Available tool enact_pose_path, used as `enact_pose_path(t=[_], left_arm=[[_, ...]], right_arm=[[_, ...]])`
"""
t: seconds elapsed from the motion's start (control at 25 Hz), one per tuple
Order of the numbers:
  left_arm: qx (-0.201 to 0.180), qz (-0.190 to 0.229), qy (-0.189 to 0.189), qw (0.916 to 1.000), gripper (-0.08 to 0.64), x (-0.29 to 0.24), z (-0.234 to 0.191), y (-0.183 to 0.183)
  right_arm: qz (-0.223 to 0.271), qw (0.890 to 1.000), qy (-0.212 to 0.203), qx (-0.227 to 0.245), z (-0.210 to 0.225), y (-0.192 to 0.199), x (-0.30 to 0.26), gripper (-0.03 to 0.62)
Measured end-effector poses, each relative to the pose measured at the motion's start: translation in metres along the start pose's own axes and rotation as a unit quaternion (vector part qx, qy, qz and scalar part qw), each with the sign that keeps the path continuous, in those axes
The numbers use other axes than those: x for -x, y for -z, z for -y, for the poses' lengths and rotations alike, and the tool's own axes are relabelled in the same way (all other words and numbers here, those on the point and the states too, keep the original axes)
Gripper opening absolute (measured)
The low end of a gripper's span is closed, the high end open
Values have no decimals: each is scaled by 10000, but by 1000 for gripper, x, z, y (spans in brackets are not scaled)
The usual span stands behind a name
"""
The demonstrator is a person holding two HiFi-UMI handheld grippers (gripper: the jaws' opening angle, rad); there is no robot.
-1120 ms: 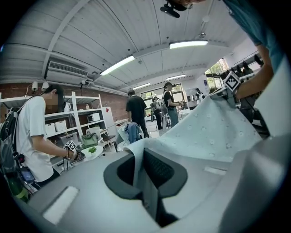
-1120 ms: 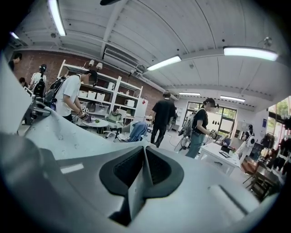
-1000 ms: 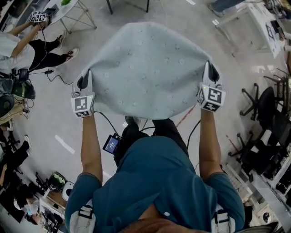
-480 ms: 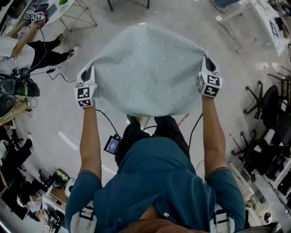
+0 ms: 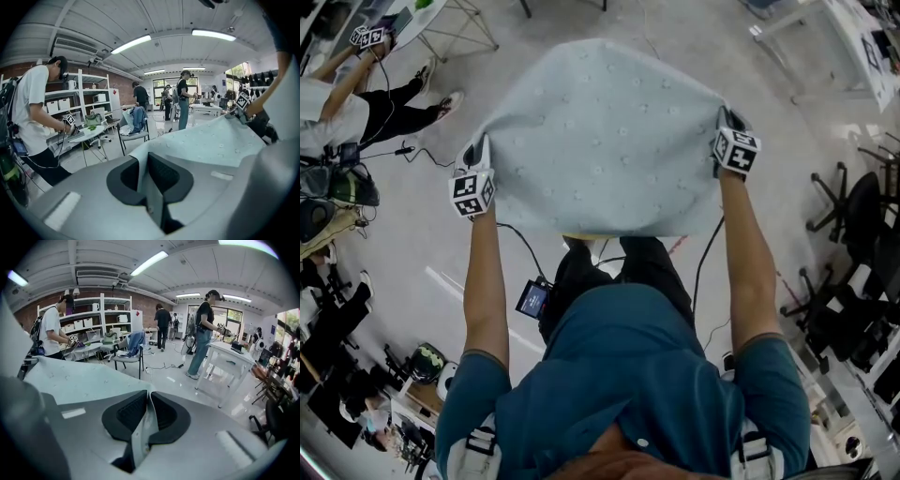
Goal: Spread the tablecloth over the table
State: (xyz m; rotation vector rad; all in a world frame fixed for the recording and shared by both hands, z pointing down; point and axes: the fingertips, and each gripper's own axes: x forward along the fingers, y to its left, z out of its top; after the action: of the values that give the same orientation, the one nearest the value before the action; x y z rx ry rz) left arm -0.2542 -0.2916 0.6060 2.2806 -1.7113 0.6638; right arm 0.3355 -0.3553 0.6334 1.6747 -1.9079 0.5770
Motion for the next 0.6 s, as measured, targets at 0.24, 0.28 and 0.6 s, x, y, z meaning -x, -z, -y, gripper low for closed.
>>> enact_pose_path(t=[0.24,0.28,0.6], left_arm=[[-2027,561,-379,9769,3,18,45,-71],[-2378,641,-399,9684,3,19,54,-79],[-732,184,-114,9971,10,-9,20,-23]], right_arm=[[-403,9991,18,-155,8,28,-27,28],[-451,9988,53,-177,10,34,-29,28],[-875,9946,286,-477,23,69,-46,27]])
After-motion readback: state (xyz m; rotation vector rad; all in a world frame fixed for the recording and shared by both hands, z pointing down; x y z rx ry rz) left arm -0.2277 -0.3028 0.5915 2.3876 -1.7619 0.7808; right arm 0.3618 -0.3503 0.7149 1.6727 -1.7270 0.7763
